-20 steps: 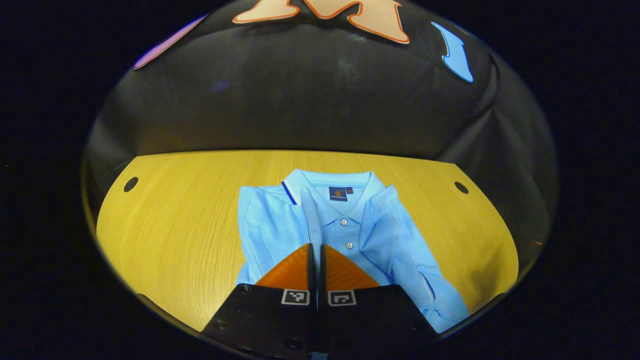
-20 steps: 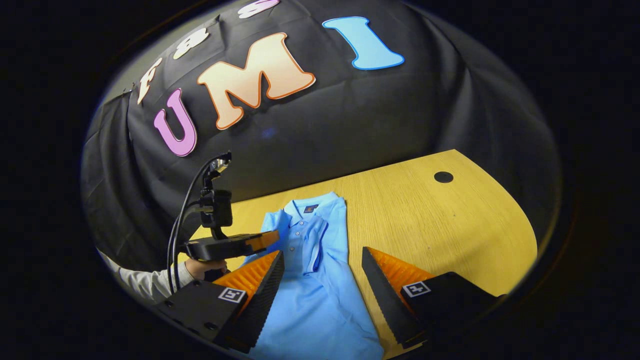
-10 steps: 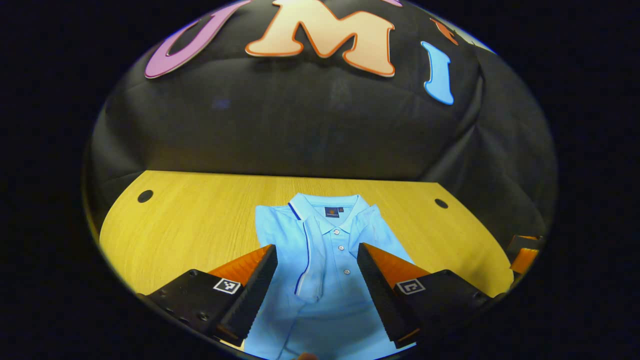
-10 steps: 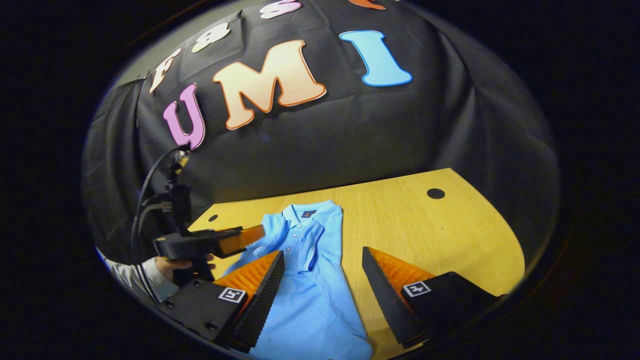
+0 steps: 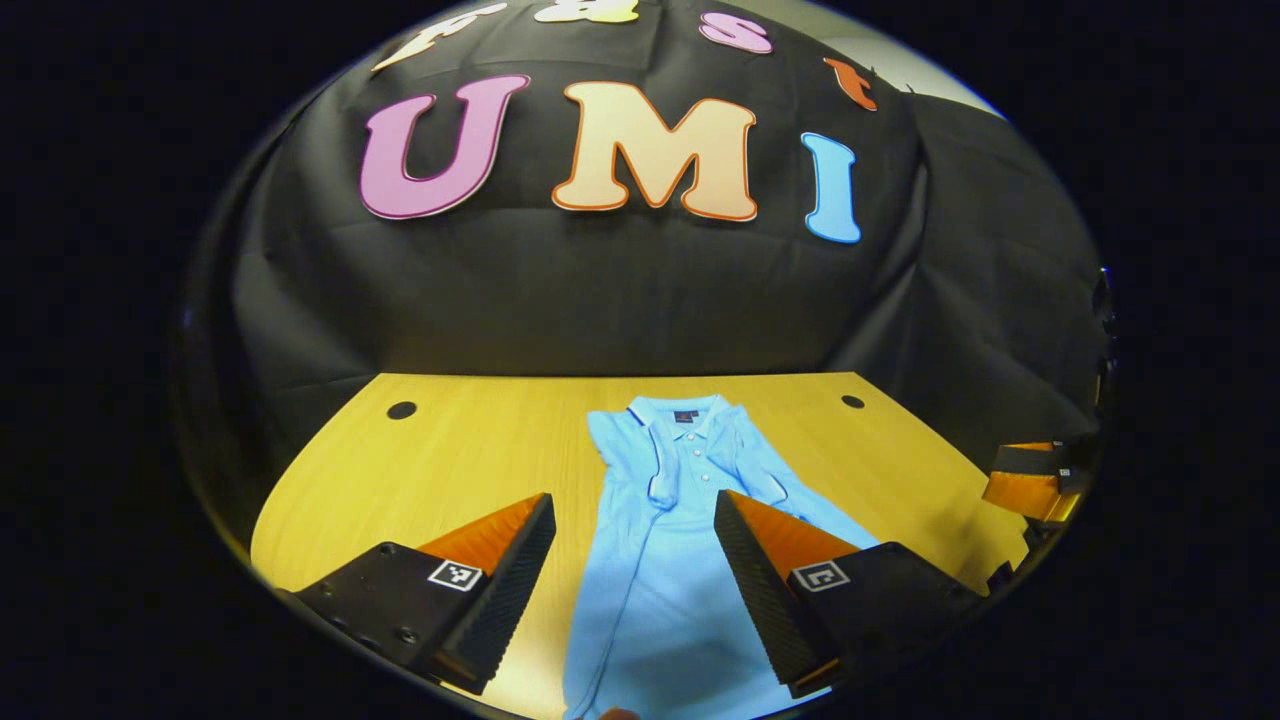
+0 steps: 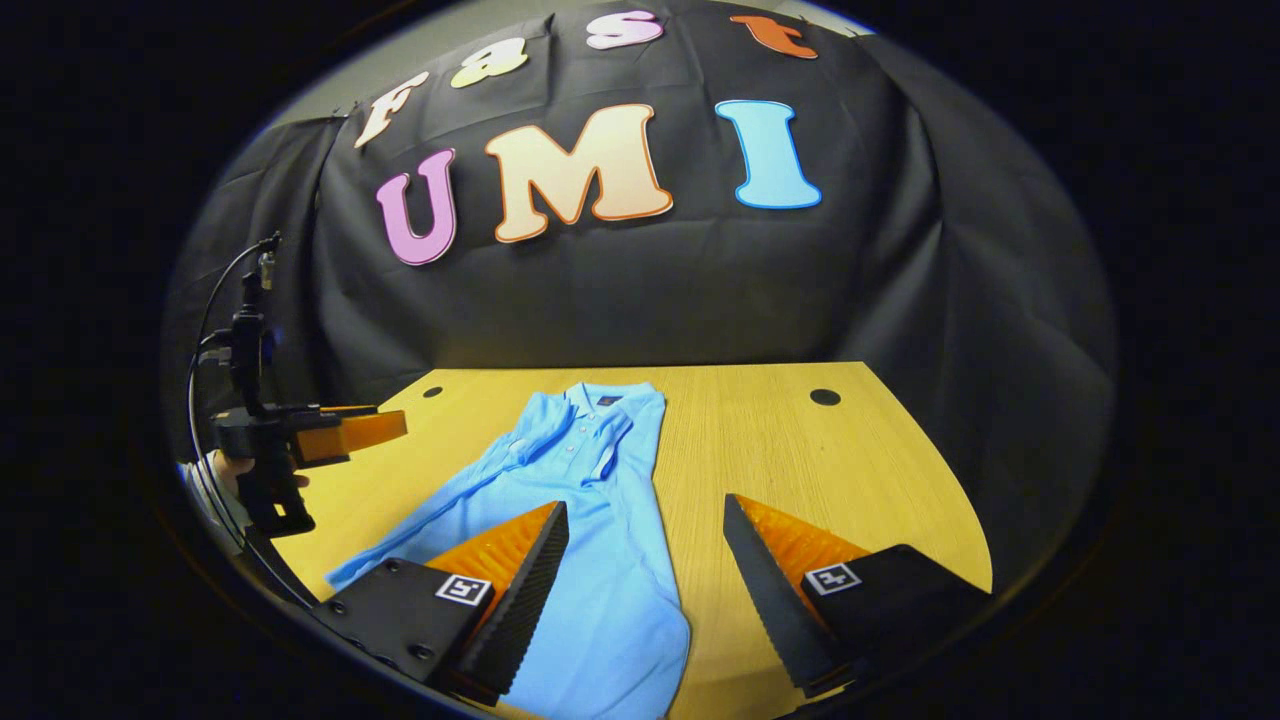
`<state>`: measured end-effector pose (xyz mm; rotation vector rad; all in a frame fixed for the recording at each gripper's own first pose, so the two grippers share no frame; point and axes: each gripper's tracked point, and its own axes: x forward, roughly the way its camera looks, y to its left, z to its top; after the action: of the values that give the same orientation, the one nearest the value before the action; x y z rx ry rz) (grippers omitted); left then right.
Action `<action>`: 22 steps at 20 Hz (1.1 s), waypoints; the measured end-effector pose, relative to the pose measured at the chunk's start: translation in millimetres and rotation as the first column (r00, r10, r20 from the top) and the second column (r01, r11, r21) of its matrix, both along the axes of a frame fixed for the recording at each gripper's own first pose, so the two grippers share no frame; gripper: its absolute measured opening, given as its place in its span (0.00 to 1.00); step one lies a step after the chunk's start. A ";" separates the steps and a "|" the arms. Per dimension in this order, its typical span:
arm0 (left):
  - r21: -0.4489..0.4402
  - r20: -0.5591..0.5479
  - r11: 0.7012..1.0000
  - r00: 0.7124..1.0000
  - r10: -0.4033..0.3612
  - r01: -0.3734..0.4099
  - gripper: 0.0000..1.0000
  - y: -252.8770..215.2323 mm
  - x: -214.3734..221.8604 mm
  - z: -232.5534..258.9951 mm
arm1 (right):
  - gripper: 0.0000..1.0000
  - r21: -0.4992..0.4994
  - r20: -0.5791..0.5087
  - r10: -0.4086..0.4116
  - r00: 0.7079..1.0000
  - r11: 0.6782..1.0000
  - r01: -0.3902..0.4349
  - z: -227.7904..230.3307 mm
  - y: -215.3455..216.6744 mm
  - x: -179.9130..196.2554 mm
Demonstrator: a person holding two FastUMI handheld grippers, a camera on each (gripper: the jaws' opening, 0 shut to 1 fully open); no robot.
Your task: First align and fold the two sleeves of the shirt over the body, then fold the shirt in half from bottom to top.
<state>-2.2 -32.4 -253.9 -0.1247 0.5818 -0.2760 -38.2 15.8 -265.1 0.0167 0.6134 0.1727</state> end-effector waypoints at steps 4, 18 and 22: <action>0.019 -0.038 1.000 0.999 0.011 -0.011 0.96 16.9 -56.5 -5.9 | 0.98 -0.039 -0.011 0.021 1.000 0.999 -0.022 -7.6 -1.4 -42.0; 0.110 -0.271 0.994 0.962 0.016 0.014 0.96 37.2 -215.4 -103.2 | 0.98 -0.136 -0.184 -0.029 0.983 0.991 0.004 -95.2 -13.0 -166.2; 0.146 -0.285 0.989 0.958 0.033 0.010 0.96 43.7 -225.8 -120.4 | 0.98 -0.166 -0.237 -0.053 0.970 0.986 0.014 -115.1 -14.0 -182.9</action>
<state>-227.9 11.3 -374.2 -0.0259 0.8880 -0.2038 -221.1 1.8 -380.2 -0.1118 0.8683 0.0874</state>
